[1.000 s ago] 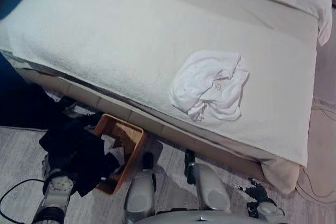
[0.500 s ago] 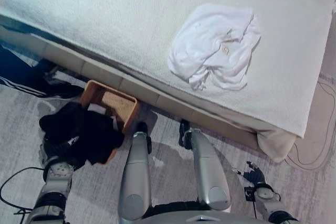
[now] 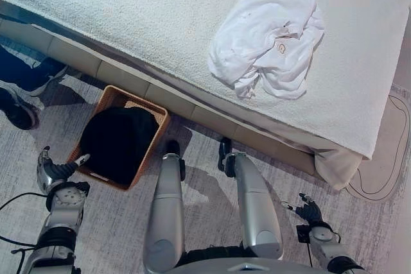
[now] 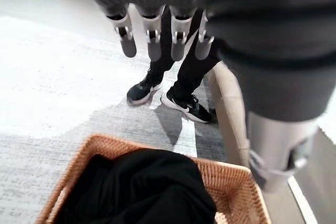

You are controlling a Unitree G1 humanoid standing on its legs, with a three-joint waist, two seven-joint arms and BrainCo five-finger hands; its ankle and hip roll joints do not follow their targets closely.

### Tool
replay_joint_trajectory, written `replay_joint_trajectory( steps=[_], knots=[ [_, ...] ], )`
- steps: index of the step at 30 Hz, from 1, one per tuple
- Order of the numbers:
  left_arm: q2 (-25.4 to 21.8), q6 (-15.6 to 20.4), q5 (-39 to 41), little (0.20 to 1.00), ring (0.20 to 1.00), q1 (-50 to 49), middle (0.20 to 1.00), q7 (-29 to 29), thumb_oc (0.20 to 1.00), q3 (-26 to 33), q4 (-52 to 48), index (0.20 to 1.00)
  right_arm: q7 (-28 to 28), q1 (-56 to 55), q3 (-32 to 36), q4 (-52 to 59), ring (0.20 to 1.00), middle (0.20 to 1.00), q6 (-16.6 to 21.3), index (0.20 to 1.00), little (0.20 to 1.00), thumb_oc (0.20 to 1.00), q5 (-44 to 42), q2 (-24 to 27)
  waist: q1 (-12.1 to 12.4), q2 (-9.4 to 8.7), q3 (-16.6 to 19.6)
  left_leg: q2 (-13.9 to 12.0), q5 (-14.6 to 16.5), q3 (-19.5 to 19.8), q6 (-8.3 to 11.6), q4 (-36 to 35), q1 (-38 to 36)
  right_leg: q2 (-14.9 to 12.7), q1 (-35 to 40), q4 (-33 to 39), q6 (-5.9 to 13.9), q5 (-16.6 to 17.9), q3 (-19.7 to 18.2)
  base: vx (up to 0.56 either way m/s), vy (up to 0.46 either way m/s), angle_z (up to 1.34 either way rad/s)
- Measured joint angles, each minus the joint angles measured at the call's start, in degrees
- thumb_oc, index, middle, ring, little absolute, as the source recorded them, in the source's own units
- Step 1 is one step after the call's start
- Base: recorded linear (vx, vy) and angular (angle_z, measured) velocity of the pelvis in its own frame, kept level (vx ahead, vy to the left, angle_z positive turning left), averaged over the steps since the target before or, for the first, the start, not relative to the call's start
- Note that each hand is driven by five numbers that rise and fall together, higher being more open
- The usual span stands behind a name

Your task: Pick up clothes into the bucket

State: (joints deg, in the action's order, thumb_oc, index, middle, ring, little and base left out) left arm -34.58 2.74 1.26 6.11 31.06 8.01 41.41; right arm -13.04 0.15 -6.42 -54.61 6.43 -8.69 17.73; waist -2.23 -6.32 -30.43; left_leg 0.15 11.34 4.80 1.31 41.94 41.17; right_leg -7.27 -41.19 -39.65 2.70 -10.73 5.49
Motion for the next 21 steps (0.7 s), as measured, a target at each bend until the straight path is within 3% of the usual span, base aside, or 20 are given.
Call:
replay_joint_trajectory(
  steps=[6, 7, 10, 13, 14, 15, 17, 18, 21],
  knots=[
    [3.6, 0.5, 0.3, 1.0, 1.0, -4.3, 1.0, -2.4, 1.0, -0.2, -5.4, 1.0, 0.0, -0.1, 0.6, 0.5, 1.0, 1.0, -0.6, 1.0, 1.0, 1.0, 0.0, -0.4, 0.0, -0.18, 0.1, 0.3, -0.5, -1.5, -0.67, -7.1, -9.3, -0.6, 7.3, 4.6, 0.05, 0.1, -0.5, 0.02, 0.005, -0.04],
    [4.7, 1.2, 3.0, 1.0, 1.0, -4.3, 1.0, -5.2, 1.0, -0.3, -4.0, 1.0, 0.1, 1.3, 1.3, 0.2, 1.0, 1.0, -1.2, 1.0, 1.0, 1.0, 0.1, -0.3, 0.2, 0.38, -0.1, 0.3, -0.7, -1.5, -0.9, -10.6, -12.4, -0.4, 9.8, 8.0, 1.11, 0.6, -0.4, 0.05, 0.014, -0.4],
    [7.5, 2.8, 11.8, 1.0, 1.0, -3.0, 1.0, -12.8, 1.0, -2.0, 2.0, 1.0, 0.7, 1.6, 1.4, -0.2, 1.0, 1.0, -1.8, 1.0, 1.0, 1.0, 0.1, 0.3, -0.3, 1.42, 0.0, 0.7, -1.3, -2.1, -1.48, -13.9, -19.0, -1.1, 15.7, 8.9, 1.04, 1.8, -0.5, 0.1, 0.007, -0.05],
    [9.5, 3.4, 15.2, 1.0, 1.0, -3.0, 1.0, -20.2, 1.0, -7.3, 3.3, 1.0, 1.9, 1.1, 1.5, -0.2, 1.0, 1.0, -2.2, 1.0, 1.0, 1.0, 0.4, 2.2, -0.9, 5.2, 3.3, 0.3, -1.4, -1.9, -1.59, -20.4, -23.4, -0.4, 19.8, 14.5, 1.95, 2.6, -0.1, 0.12, -0.019, -0.01],
    [9.8, 3.6, 15.2, 1.0, 1.0, -3.4, 1.0, -21.0, 1.0, -7.5, 2.9, 1.0, 2.3, 0.9, 1.5, 0.1, 1.0, 1.0, -2.2, 1.0, 1.0, 1.0, 0.8, 2.4, -1.0, 5.55, 4.0, 0.5, -1.7, -2.1, -1.51, -21.4, -24.4, -0.6, 20.3, 15.0, 1.77, 2.7, -0.2, 0.09, -0.038, 0.08],
    [10.5, 3.9, 15.2, 1.0, 1.0, -4.0, 1.0, -22.1, 1.0, -9.0, 3.4, 1.0, 2.8, 0.0, 1.6, 0.1, 1.0, 1.0, -2.3, 1.0, 1.0, 1.0, 1.5, 2.6, -1.2, 6.23, 4.8, 0.7, -4.2, -2.5, -0.52, -24.1, -28.0, -0.9, 22.8, 15.9, 0.74, 4.4, -0.1, 0.09, -0.031, 0.0],
    [13.0, 4.1, 15.1, 1.0, 1.0, -5.7, 1.0, -23.2, 1.0, -10.0, 5.7, 1.0, 2.9, -1.2, 1.7, -0.3, 1.0, 1.0, -2.2, 1.0, 1.0, 1.0, 2.0, 2.7, -1.4, 7.93, 9.8, 0.3, -4.5, -2.5, -0.49, -26.8, -29.0, -0.2, 23.6, 18.2, 0.66, 4.2, -0.2, 0.06, -0.038, -0.15],
    [14.5, 4.3, 12.9, 1.0, 1.0, -5.9, 1.0, -23.5, 1.0, -11.3, 7.5, 1.0, 3.2, -1.5, 1.8, -0.9, 1.0, 1.0, -2.2, 1.0, 1.0, 1.0, 2.5, 2.7, -1.6, 9.38, 11.2, -0.3, -7.2, -2.5, -0.56, -30.0, -31.9, 0.4, 26.2, 20.9, 0.78, 5.1, 0.4, 0.04, -0.039, -0.08],
    [16.1, 4.3, 9.3, 1.0, 1.0, -6.5, 1.0, -24.2, 1.0, -13.8, 8.5, 1.0, 4.0, -2.1, 1.4, -2.4, 1.0, 1.0, -2.2, 1.0, 1.0, 1.0, 2.6, 2.5, -1.6, 9.73, 14.1, -0.7, -9.2, -2.4, 0.25, -33.6, -34.9, 1.0, 28.7, 23.0, 0.9, 5.4, 0.8, 0.03, -0.049, 0.01]
  ],
)
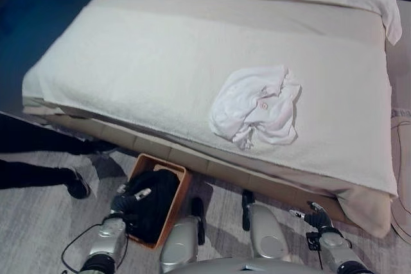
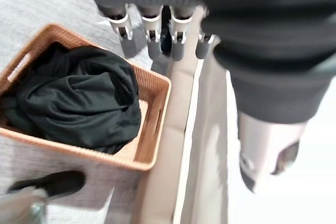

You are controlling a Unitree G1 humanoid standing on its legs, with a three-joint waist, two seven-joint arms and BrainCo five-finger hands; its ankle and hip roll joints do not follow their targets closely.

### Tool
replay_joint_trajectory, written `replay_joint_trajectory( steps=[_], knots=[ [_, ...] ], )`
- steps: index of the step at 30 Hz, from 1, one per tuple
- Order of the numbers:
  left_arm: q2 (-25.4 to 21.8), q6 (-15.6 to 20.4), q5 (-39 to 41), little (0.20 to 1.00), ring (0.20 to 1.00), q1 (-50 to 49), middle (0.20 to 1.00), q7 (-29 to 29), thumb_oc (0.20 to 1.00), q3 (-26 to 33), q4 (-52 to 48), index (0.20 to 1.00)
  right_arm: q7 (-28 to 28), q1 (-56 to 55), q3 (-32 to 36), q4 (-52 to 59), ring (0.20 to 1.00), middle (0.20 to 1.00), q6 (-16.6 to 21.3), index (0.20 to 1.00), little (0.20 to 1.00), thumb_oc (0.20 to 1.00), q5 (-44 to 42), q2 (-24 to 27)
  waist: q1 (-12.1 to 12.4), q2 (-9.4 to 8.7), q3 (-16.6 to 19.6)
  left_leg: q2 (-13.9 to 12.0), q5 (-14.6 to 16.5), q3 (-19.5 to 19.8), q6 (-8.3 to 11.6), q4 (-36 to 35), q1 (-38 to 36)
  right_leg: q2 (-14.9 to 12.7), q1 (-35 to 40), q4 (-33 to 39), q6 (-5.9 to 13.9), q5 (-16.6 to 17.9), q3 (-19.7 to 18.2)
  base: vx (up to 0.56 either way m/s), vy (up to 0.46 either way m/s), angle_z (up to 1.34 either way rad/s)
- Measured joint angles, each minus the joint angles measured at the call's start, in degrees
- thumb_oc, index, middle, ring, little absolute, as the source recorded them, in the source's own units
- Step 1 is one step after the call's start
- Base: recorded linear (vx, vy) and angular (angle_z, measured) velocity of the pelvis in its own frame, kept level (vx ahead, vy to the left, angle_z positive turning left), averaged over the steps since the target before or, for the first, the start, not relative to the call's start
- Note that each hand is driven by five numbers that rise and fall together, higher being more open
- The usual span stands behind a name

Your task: Pick up clothes into the bucket

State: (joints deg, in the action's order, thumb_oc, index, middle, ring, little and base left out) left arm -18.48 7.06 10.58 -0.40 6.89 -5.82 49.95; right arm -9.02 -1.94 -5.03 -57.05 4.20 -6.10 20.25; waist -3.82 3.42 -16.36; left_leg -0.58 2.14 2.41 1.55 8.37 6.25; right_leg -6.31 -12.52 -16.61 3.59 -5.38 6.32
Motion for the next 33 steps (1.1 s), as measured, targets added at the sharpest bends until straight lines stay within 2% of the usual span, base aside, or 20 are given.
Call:
replay_joint_trajectory(
  steps=[3, 8, 12, 17, 19, 21, 22, 24, 26, 28, 29, 31, 33],
  knots=[
    [1.6, 0.2, -2.8, 1.0, 1.0, 1.4, 1.0, 0.0, 1.0, -0.1, 3.8, 1.0, 0.7, 1.0, -0.2, -1.7, 1.0, 1.0, 0.0, 1.0, 1.0, 1.0, 0.0, -0.1, 0.0, -0.7, 1.0, -0.5, -1.7, 0.3, 0.87, -2.6, -2.3, 0.3, 2.6, 2.6, -0.16, 0.5, 1.1, 0.04, -0.071, 0.11],
    [4.4, -0.1, -5.4, 1.0, 1.0, 1.1, 1.0, 1.2, 1.0, -1.4, 9.3, 1.0, 1.2, 1.8, -0.3, -4.4, 1.0, 1.0, 0.0, 1.0, 1.0, 1.0, 0.0, -2.1, 1.0, -2.41, 4.6, -1.2, -1.9, 1.0, 1.13, -4.6, -4.7, 1.1, 7.0, 7.5, -0.09, 1.1, 2.6, 0.06, -0.048, 0.1],
    [7.1, -0.3, -4.7, 1.0, 1.0, -0.5, 1.0, 1.6, 1.0, 0.3, 13.5, 1.0, 1.2, 1.7, -0.4, -6.6, 1.0, 1.0, 0.0, 1.0, 1.0, 1.0, 0.0, -2.4, 1.6, -2.41, 6.1, -1.1, -1.9, 1.1, 1.19, -5.4, -7.4, 1.2, 10.9, 10.6, 0.47, 1.3, 3.1, 0.11, -0.026, 0.07],
    [7.5, -0.5, -4.8, 1.0, 1.0, -3.0, 1.0, 1.4, 1.0, -1.9, 13.1, 1.0, 0.9, 1.1, -0.7, -5.8, 1.0, 1.0, -0.5, 1.0, 1.0, 1.0, 2.5, -2.5, 1.8, -2.25, 7.6, -1.1, -1.6, 1.4, 1.62, -6.5, -8.7, 1.3, 12.7, 12.0, 0.82, 1.7, 3.7, 0.04, -0.005, 0.07],
    [6.5, -0.5, -5.9, 1.0, 1.0, -3.8, 1.0, 1.3, 1.0, -4.4, 10.3, 1.0, 0.1, -0.2, -1.6, 1.3, 1.0, 1.0, -0.9, 1.0, 1.0, 1.0, 4.6, -1.6, 1.7, -2.05, 7.6, -1.0, -1.6, 1.3, 1.61, -6.7, -8.5, 1.1, 12.3, 11.9, 1.05, 1.9, 3.7, -0.01, 0.009, -0.02],
    [5.7, 0.0, -8.5, 1.0, 1.0, -5.0, 1.0, 1.0, 1.0, -5.9, 7.2, 1.0, -1.8, -2.2, -1.6, 12.4, 1.0, 1.0, -0.7, 1.0, 1.0, 1.0, 8.1, 0.2, 1.5, -1.41, 7.2, -0.7, -1.6, 1.2, 1.58, -6.8, -8.3, 0.8, 11.8, 11.8, 0.98, 2.0, 3.6, -0.05, 0.016, -0.04],
    [5.7, 0.2, -9.9, 1.0, 1.0, -5.2, 1.0, 1.0, 1.0, -6.5, 6.9, 1.0, -3.4, -1.4, -1.2, 15.4, 1.0, 1.0, 0.6, 1.0, 1.0, 1.0, 10.1, 1.4, 1.4, -1.0, 7.0, -0.5, -1.7, 1.0, 1.46, -6.9, -8.0, 0.6, 11.7, 11.8, 1.03, 2.2, 3.5, -0.1, 0.018, -0.05],
    [5.8, 0.4, -9.9, 1.0, 1.0, -4.9, 1.0, 1.0, 1.0, -6.6, 5.9, 1.0, -4.7, -0.1, -1.2, 16.7, 1.0, 1.0, 0.6, 1.0, 1.0, 1.0, 11.8, 2.7, 1.6, -0.71, 6.9, -0.3, -1.8, 1.0, 1.33, -6.8, -6.8, 0.3, 10.7, 11.6, 1.17, 2.3, 3.5, -0.1, 0.015, 0.0],
    [5.7, 1.7, -9.8, 1.0, 1.0, -4.6, 1.0, 1.4, 1.0, -7.7, 4.0, 1.0, -7.5, 4.6, -0.9, 16.2, 1.0, 1.0, 0.6, 1.0, 1.0, 1.0, 13.9, 5.4, 1.5, 0.01, 5.3, 0.3, -2.1, 1.2, 1.06, -5.8, -4.1, -0.5, 7.4, 9.4, 1.34, 2.4, 3.4, -0.12, 0.019, 0.06],
    [5.5, 2.2, -9.8, 1.0, 1.0, -3.0, 1.0, 1.8, 1.0, -9.7, 3.5, 1.0, -10.3, 11.3, -0.1, 14.4, 1.0, 1.0, 0.5, 1.0, 1.0, 1.0, 14.1, 7.9, 1.8, 0.9, 1.6, 1.0, -3.0, 1.6, 1.05, -5.1, -1.7, -1.2, 4.6, 7.5, 1.58, 2.6, 3.5, -0.07, 0.036, 0.11],
    [5.4, 2.3, -9.8, 1.0, 1.0, -3.1, 1.0, 1.9, 1.0, -9.7, 3.2, 1.0, -10.7, 12.9, -0.3, 13.8, 1.0, 1.0, 0.3, 1.0, 1.0, 1.0, 14.4, 8.3, 2.4, 1.34, 1.0, 1.2, -3.3, 1.6, 0.84, -5.0, -1.1, -1.4, 4.0, 7.2, 1.74, 2.7, 3.6, -0.04, 0.027, 0.05],
    [5.2, 2.5, -9.8, 1.0, 1.0, -2.1, 1.0, 2.9, 1.0, -11.3, 2.3, 1.0, -12.2, 21.1, -2.7, 9.7, 1.0, 1.0, 0.0, 1.0, 1.0, 1.0, 15.5, 13.8, 3.4, 2.61, -2.1, 2.0, -3.5, 2.5, 0.78, -3.6, 1.2, -2.5, 1.1, 4.3, 1.41, 2.1, 3.9, 0.01, 0.008, 0.19],
    [4.6, 2.7, -9.8, 1.0, 1.0, -2.0, 1.0, 3.7, 1.0, -11.4, 2.1, 1.0, -12.9, 25.9, -2.9, 8.0, 1.0, 1.0, -0.4, 1.0, 1.0, 1.0, 15.6, 15.9, 4.4, 3.22, -3.8, 2.6, -3.7, 3.2, 0.52, -3.2, 2.1, -3.3, -0.1, 2.1, 1.3, 1.2, 4.4, -0.01, -0.004, 0.28]
  ],
)
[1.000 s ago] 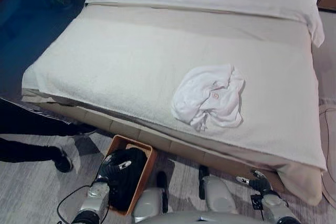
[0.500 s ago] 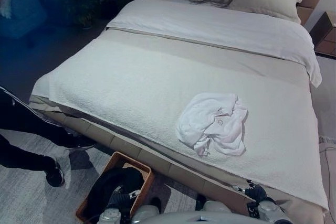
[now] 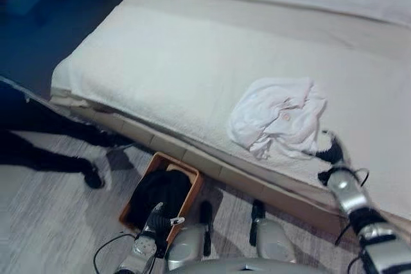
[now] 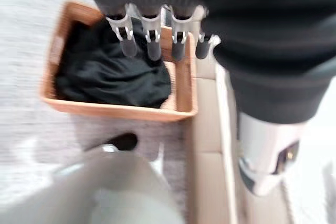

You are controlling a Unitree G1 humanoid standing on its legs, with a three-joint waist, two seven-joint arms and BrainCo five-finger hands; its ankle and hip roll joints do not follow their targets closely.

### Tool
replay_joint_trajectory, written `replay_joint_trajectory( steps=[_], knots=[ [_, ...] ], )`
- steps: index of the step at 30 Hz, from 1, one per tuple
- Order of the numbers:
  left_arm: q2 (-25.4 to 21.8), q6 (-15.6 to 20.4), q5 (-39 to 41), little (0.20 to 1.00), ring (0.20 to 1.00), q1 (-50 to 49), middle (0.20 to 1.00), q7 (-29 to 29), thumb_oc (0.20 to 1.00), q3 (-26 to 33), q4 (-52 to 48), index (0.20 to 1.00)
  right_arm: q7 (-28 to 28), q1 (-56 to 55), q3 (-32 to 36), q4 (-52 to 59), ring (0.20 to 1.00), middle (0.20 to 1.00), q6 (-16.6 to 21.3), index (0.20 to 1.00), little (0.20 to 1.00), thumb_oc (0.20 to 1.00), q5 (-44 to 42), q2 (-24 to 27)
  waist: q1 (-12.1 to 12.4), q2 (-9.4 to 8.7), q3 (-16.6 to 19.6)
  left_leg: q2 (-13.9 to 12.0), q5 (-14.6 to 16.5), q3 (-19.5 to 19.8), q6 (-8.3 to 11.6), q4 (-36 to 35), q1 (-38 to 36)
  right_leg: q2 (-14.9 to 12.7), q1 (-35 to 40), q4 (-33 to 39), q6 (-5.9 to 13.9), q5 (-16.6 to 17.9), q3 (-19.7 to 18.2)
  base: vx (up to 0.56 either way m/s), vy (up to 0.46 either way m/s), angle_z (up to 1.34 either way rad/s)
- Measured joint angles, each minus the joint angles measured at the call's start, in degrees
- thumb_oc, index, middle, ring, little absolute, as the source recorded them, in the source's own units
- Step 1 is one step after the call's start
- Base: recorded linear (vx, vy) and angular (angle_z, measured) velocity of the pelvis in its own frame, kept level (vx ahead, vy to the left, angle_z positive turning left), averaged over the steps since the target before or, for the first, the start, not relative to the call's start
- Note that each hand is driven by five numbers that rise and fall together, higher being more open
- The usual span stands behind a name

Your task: Pick up clothes into the bucket

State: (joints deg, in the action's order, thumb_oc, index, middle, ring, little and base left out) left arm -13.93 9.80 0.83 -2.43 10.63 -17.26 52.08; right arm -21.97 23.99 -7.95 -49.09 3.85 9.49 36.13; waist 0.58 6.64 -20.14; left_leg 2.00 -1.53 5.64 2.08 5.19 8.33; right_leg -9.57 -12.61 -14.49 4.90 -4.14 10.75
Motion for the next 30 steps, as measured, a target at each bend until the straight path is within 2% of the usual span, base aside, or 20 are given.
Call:
replay_joint_trajectory(
  steps=[4, 5, 6, 8, 9, 10, 12, 13, 14, 16, 22, 23, 25, 26, 28, 30],
  knots=[
    [-0.7, 0.4, 0.1, 1.0, 1.0, 0.4, 1.0, 1.1, 1.0, 0.1, 0.1, 1.0, -0.8, 7.2, -2.3, -8.5, 1.0, 1.0, -0.3, 1.0, 1.0, 1.0, 0.0, 1.9, 2.1, 0.7, -1.8, 1.2, -0.1, 2.5, -0.15, 1.4, 1.9, -1.8, -1.8, -4.1, -0.47, -2.3, 1.9, -0.01, -0.037, 0.36],
    [-0.8, 0.6, 0.4, 1.0, 1.0, 0.1, 1.0, 1.6, 1.0, 0.0, 0.1, 1.0, -0.7, 9.0, -4.5, -11.3, 1.0, 1.0, -0.4, 1.0, 1.0, 1.0, 0.1, 2.3, 3.4, 0.79, -2.3, 1.6, -0.3, 3.0, -0.17, 1.9, 2.4, -2.5, -2.6, -5.9, -0.43, -3.0, 2.5, -0.02, -0.056, 0.39],
    [-0.7, 0.6, 0.7, 1.0, 1.0, 0.7, 1.0, 2.0, 1.0, -0.3, 0.3, 1.0, -0.4, 12.7, -8.4, -16.9, 1.0, 1.0, -0.9, 1.0, 1.0, 1.0, 0.6, 3.4, 3.5, 0.83, -2.9, 2.2, -0.3, 3.5, -0.07, 2.7, 3.6, -3.2, -3.8, -7.4, -0.61, -3.9, 2.7, -0.03, -0.073, 0.35],
    [-0.7, 0.6, 1.2, 1.0, 1.0, 0.9, 1.0, 2.5, 1.0, -0.3, 0.3, 1.0, -0.2, 14.4, -8.9, -19.0, 1.0, 1.0, -1.6, 1.0, 1.0, 1.0, 0.9, 3.6, 3.8, 1.02, -3.5, 2.4, -0.4, 4.4, -0.01, 3.3, 4.8, -3.6, -4.5, -8.4, -0.64, -4.3, 3.8, -0.06, -0.077, 0.31],
    [-0.8, 0.7, 1.2, 1.0, 1.0, 1.5, 1.0, 3.1, 1.0, -0.9, 0.5, 1.0, 0.0, 16.5, -10.4, -22.3, 1.0, 1.0, -1.9, 1.0, 1.0, 1.0, 2.0, 4.2, 5.1, 1.27, -4.4, 2.7, -0.7, 5.3, 0.52, 4.3, 5.9, -4.0, -5.4, -10.0, -0.69, -4.6, 4.4, -0.07, -0.058, 0.3],
    [-0.8, 0.7, 1.5, 1.0, 1.0, 2.2, 1.0, 3.2, 1.0, -1.7, 0.3, 1.0, 0.2, 18.2, -11.4, -24.8, 1.0, 1.0, -2.2, 1.0, 1.0, 1.0, 2.5, 5.4, 5.4, 1.63, -5.2, 3.0, -0.7, 5.9, 0.54, 4.9, 6.8, -4.5, -6.0, -10.8, -0.76, -5.1, 5.0, -0.05, -0.034, 0.44],
    [-0.7, 0.7, 2.9, 1.0, 1.0, 3.5, 1.0, 3.6, 1.0, -2.2, -0.4, 1.0, 0.2, 21.1, -12.0, -25.9, 1.0, 1.0, -4.0, 1.0, 1.0, 1.0, 3.6, 7.8, 5.4, 1.8, -7.2, 3.5, -0.7, 7.0, 0.69, 5.6, 8.7, -5.2, -8.1, -12.7, -1.25, -6.0, 5.8, -0.08, -0.044, 0.33],
    [-0.7, 0.6, 4.0, 1.0, 1.0, 3.5, 1.0, 4.0, 1.0, -2.5, -0.8, 1.0, 0.1, 22.4, -12.5, -26.0, 1.0, 1.0, -4.3, 1.0, 1.0, 1.0, 4.6, 7.7, 6.1, 1.85, -8.0, 3.4, -0.8, 7.1, 0.72, 6.0, 9.5, -5.1, -8.9, -13.9, -1.22, -6.2, 6.0, -0.11, -0.056, 0.08],
    [-0.6, 0.7, 5.2, 1.0, 1.0, 3.8, 1.0, 4.6, 1.0, -2.9, -1.8, 1.0, 0.0, 24.6, -14.2, -27.4, 1.0, 1.0, -4.5, 1.0, 1.0, 1.0, 5.3, 8.1, 6.1, 1.56, -8.5, 3.9, -0.6, 7.2, 0.95, 7.5, 11.6, -5.8, -11.0, -15.3, -1.89, -6.8, 5.9, -0.02, -0.092, 0.12],
    [0.0, 0.8, 8.3, 1.0, 1.0, 5.2, 1.0, 5.3, 1.0, -2.8, -3.5, 1.0, -0.2, 25.8, -14.6, -27.5, 1.0, 1.0, -5.1, 1.0, 1.0, 1.0, 5.7, 9.1, 6.4, 1.77, -9.5, 4.1, -0.2, 7.9, 1.42, 8.4, 14.0, -6.2, -13.7, -17.8, -1.96, -8.1, 6.2, -0.01, -0.126, 0.24],
    [0.3, 1.3, 11.8, 1.0, 1.0, 7.5, 1.0, 6.9, 1.0, -4.1, -6.9, 1.0, -0.3, 27.7, -15.5, -28.7, 1.0, 1.0, -6.6, 1.0, 1.0, 1.0, 5.7, 9.3, 6.8, 1.68, -9.9, 5.5, -0.2, 10.2, 1.48, 12.3, 20.4, -7.8, -19.1, -22.3, -3.51, -9.3, 7.8, -0.03, -0.022, 0.21],
    [0.3, 1.3, 12.0, 1.0, 1.0, 7.7, 1.0, 7.0, 1.0, -4.0, -7.5, 1.0, -0.3, 28.9, -16.5, -28.8, 0.633, 0.633, -6.9, 0.633, 0.633, 0.633, 5.7, 9.5, 6.7, 1.7, -9.9, 5.6, -0.2, 10.3, 1.48, 12.9, 21.6, -7.9, -20.2, -22.9, -3.53, -9.3, 7.8, 0.0, 0.0, 0.0],
    [0.3, 1.4, 12.5, 1.0, 1.0, 8.0, 1.0, 7.3, 1.0, -4.0, -8.1, 1.0, -0.3, 29.9, -17.5, -28.7, 0.451, 0.451, -7.0, 0.451, 0.451, 0.451, 5.7, 9.5, 6.7, 1.69, -9.9, 5.6, -0.2, 10.3, 1.48, 13.6, 22.7, -7.9, -21.3, -23.4, -3.55, -9.3, 7.7, 0.0, 0.0, 0.0],
    [0.3, 1.6, 12.6, 1.0, 1.0, 8.3, 1.0, 7.4, 1.0, -4.0, -7.9, 1.0, -0.1, 30.8, -18.3, -28.8, 0.282, 0.282, -7.2, 0.282, 0.282, 0.282, 5.7, 9.4, 6.7, 1.68, -9.9, 5.6, -0.2, 10.3, 1.48, 13.9, 23.3, -7.9, -21.7, -23.7, -3.55, -9.3, 7.7, 0.0, 0.0, 0.0],
    [0.3, 1.8, 13.8, 1.0, 1.0, 8.8, 1.0, 7.5, 1.0, -4.0, -8.0, 1.0, 0.0, 32.4, -19.0, -28.8, 0.2, 0.2, -7.2, 0.2, 0.2, 0.2, 5.7, 9.5, 6.7, 1.68, -9.9, 5.6, -0.2, 10.4, 1.47, 14.4, 24.0, -7.9, -22.3, -23.8, -3.57, -9.4, 7.7, -0.01, 0.015, 0.0],
    [0.3, 1.8, 14.1, 1.0, 1.0, 9.4, 1.0, 7.5, 1.0, -4.0, -8.0, 1.0, 0.1, 33.6, -19.1, -28.7, 0.2, 0.2, -7.1, 0.2, 0.2, 0.2, 5.7, 9.5, 6.6, 1.67, -9.9, 5.6, -0.2, 10.4, 1.4, 14.6, 24.5, -7.9, -22.8, -24.0, -3.69, -9.2, 7.7, -0.01, 0.019, 0.01]
  ],
)
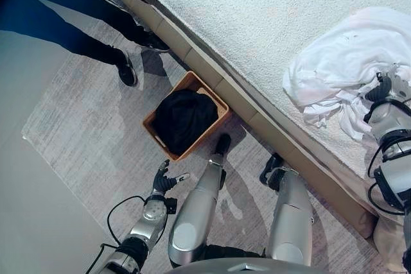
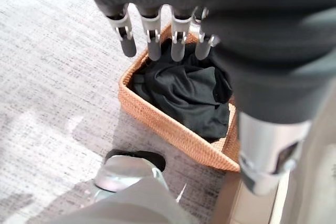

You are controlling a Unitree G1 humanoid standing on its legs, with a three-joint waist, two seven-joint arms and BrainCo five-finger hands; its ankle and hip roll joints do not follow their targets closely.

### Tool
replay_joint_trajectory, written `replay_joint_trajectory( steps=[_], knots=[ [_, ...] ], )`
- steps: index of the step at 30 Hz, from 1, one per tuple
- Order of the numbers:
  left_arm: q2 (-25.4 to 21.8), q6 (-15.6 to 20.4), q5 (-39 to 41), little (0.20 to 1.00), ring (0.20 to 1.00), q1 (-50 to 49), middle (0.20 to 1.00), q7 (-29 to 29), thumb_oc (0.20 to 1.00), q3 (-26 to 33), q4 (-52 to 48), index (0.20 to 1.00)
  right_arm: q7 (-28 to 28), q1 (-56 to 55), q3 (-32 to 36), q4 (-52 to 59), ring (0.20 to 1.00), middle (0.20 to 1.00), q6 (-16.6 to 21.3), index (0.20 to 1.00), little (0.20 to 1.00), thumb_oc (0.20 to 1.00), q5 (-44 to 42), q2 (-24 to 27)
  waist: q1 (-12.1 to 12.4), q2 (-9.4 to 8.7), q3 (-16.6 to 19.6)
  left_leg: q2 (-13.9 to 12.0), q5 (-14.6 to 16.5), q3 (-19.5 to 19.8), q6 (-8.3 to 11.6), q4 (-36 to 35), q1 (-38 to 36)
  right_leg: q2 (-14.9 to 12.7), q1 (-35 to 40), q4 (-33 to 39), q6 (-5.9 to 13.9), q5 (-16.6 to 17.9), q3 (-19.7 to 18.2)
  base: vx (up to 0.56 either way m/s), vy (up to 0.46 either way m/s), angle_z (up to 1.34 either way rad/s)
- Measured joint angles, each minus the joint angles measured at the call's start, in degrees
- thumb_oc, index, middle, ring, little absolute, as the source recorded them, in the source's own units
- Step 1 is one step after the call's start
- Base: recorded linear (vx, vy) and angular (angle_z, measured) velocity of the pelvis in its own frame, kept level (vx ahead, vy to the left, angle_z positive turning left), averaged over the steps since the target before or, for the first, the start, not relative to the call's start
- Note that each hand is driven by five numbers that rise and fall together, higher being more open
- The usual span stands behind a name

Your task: Pick up clothes into the bucket

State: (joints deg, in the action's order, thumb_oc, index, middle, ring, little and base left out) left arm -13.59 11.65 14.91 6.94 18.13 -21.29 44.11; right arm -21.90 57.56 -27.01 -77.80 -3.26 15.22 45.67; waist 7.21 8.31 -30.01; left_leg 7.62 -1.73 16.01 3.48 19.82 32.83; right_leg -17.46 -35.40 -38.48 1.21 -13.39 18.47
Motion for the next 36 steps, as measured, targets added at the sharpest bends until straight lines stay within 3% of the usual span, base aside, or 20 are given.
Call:
replay_joint_trajectory(
  steps=[7, 14, 17, 19, 22, 24, 25, 28, 29, 36],
  knots=[
    [-0.1, 0.0, 1.1, 1.0, 1.0, 1.6, 1.0, 0.2, 1.0, 0.0, -0.2, 1.0, -0.2, 0.9, -0.7, 3.3, 0.2, 0.2, 0.6, 0.2, 0.2, 0.2, -0.3, 0.0, -0.7, -0.64, -0.2, -0.2, -0.1, -0.8, 0.05, 0.2, -0.4, 0.3, 0.1, 0.5, -0.26, 0.9, -0.8, -0.01, 0.019, -0.07],
    [-1.8, 0.4, 0.4, 1.0, 1.0, 2.8, 1.0, 0.1, 1.0, 0.2, -2.4, 1.0, -0.9, 1.2, -1.0, 12.7, 0.2, 0.2, 2.1, 0.2, 0.2, 0.2, -3.6, 0.2, -2.1, -3.35, -0.7, -2.4, -0.4, -4.2, -0.35, -2.7, -8.3, 3.2, 7.4, 6.9, 0.54, 4.5, -3.4, -0.03, 0.064, -0.29],
    [-5.1, 0.3, 0.4, 1.0, 1.0, 3.2, 1.0, -0.5, 1.0, 0.9, -5.8, 1.0, -0.7, 1.6, -3.1, 22.5, 0.2, 0.2, 2.5, 0.2, 0.2, 0.2, -3.6, 0.4, -3.5, -5.63, -0.5, -4.5, -0.2, -7.8, -0.69, -5.5, -15.0, 6.1, 13.5, 12.9, 1.59, 6.8, -6.4, 0.09, 0.066, -0.73],
    [-8.5, 1.1, 0.3, 1.0, 1.0, 2.8, 1.0, -0.8, 1.0, 3.4, -9.9, 1.0, -0.8, 1.9, -2.9, 28.2, 0.2, 0.2, 3.7, 0.2, 0.2, 0.2, -3.6, 0.7, -5.2, -8.17, 1.0, -5.3, 0.7, -9.9, -1.22, -7.3, -18.4, 7.1, 16.1, 15.8, 2.48, 7.4, -8.3, 0.1, 0.035, -0.66],
    [-12.7, 1.3, -0.7, 1.0, 1.0, 3.0, 1.0, -1.4, 1.0, 5.5, -15.8, 1.0, -0.2, 1.4, -2.8, 31.2, 0.2, 0.2, 4.2, 0.2, 0.2, 0.2, -3.6, 2.8, -5.2, -10.89, 3.0, -6.5, 0.7, -12.9, -1.4, -9.5, -20.6, 8.3, 17.9, 19.7, 3.86, 9.5, -9.8, 0.09, 0.016, -0.49],
    [-13.8, 0.3, -2.5, 1.0, 1.0, 4.7, 1.0, -2.1, 1.0, 6.9, -17.8, 1.0, 1.6, -1.1, -1.9, 37.3, 0.2, 0.2, 4.2, 0.2, 0.2, 0.2, -3.6, 5.3, -6.6, -11.54, 3.6, -6.7, 0.9, -14.6, -1.31, -10.7, -23.5, 8.9, 20.5, 22.3, 3.76, 11.0, -10.8, 0.13, 0.027, -0.42],
    [-14.7, 0.4, -3.4, 1.0, 1.0, 4.3, 1.0, -2.1, 1.0, 7.1, -18.7, 1.0, 2.0, -1.7, -1.8, 39.5, 0.2, 0.2, 4.7, 0.2, 0.2, 0.2, -3.6, 5.7, -6.1, -11.46, 4.0, -6.9, 0.8, -15.4, -1.26, -11.1, -24.5, 9.0, 21.4, 23.3, 4.13, 11.8, -11.5, 0.1, 0.031, -0.56],
    [-16.7, -1.0, -7.6, 1.0, 1.0, 4.8, 1.0, -2.3, 1.0, 9.2, -22.7, 1.0, 4.8, -4.6, -0.5, 49.7, 0.2, 0.2, 5.7, 0.2, 0.2, 0.2, -3.6, 6.6, -8.6, -11.54, 6.7, -7.7, 1.2, -18.9, -1.41, -13.4, -29.3, 10.2, 25.6, 27.9, 4.11, 14.0, -14.0, 0.07, 0.008, -0.58],
    [-16.4, -1.2, -8.8, 1.0, 1.0, 5.5, 1.0, -2.7, 1.0, 9.1, -23.7, 1.0, 5.9, -6.5, -0.4, 52.8, 0.2, 0.2, 6.2, 0.2, 0.2, 0.2, -3.6, 7.2, -9.3, -11.39, 9.6, -7.9, 1.2, -19.6, -1.41, -14.7, -30.4, 10.6, 26.5, 29.5, 3.98, 14.9, -14.8, 0.06, -0.011, -0.28],
    [-15.9, -1.6, -9.8, 1.0, 1.0, 11.6, 1.0, -5.7, 1.0, 5.9, -30.0, 1.0, 12.5, -9.5, -0.5, 61.2, 0.2, 0.2, 7.1, 0.2, 0.2, 0.2, -7.4, 7.5, -11.5, -11.57, 17.1, -9.4, 1.2, -22.5, -1.41, -19.8, -37.4, 13.0, 33.4, 37.3, 3.67, 17.2, -16.5, 0.06, -0.005, -0.24]
  ],
)
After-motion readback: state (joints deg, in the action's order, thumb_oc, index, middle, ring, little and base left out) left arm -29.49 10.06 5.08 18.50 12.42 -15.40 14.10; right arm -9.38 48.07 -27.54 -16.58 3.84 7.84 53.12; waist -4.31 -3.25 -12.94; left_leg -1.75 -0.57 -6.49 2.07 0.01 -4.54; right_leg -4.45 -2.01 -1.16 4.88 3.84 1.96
